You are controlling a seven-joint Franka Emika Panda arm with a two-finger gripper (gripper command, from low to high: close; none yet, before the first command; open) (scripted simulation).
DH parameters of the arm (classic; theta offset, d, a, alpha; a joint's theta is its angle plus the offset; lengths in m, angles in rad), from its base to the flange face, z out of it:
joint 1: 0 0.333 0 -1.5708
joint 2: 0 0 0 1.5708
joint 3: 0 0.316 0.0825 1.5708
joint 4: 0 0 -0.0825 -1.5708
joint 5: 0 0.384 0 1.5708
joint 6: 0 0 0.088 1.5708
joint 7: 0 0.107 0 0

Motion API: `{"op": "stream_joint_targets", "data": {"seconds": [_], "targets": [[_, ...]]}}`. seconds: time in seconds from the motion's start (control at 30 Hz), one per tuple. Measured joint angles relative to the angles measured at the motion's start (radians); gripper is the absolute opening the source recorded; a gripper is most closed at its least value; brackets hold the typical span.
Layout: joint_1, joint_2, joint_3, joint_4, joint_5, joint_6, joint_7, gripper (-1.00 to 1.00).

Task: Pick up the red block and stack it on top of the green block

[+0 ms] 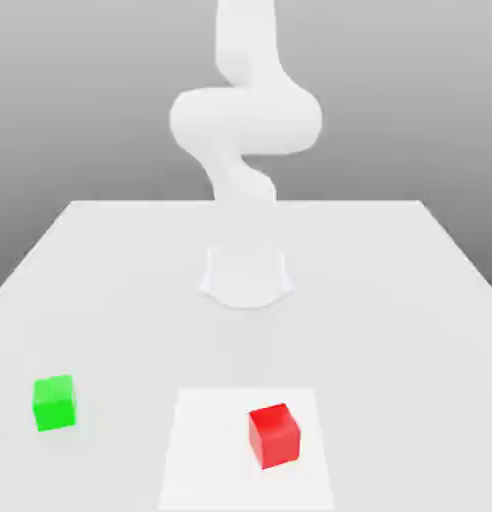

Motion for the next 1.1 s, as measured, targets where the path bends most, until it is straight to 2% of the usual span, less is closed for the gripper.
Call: {"op": "stream_joint_targets", "data": {"seconds": [0.67,0.87,0.9,1.1], "targets": [[0.067,0.732,0.004,-0.314,0.000,0.379,-0.227,0.00],[0.068,0.949,0.005,-0.314,0.002,0.546,-0.246,0.00],[0.068,0.984,0.005,-0.309,0.002,0.576,-0.246,-1.00],[0.067,1.002,0.005,-0.306,-0.001,0.590,-0.243,-1.00]]}}
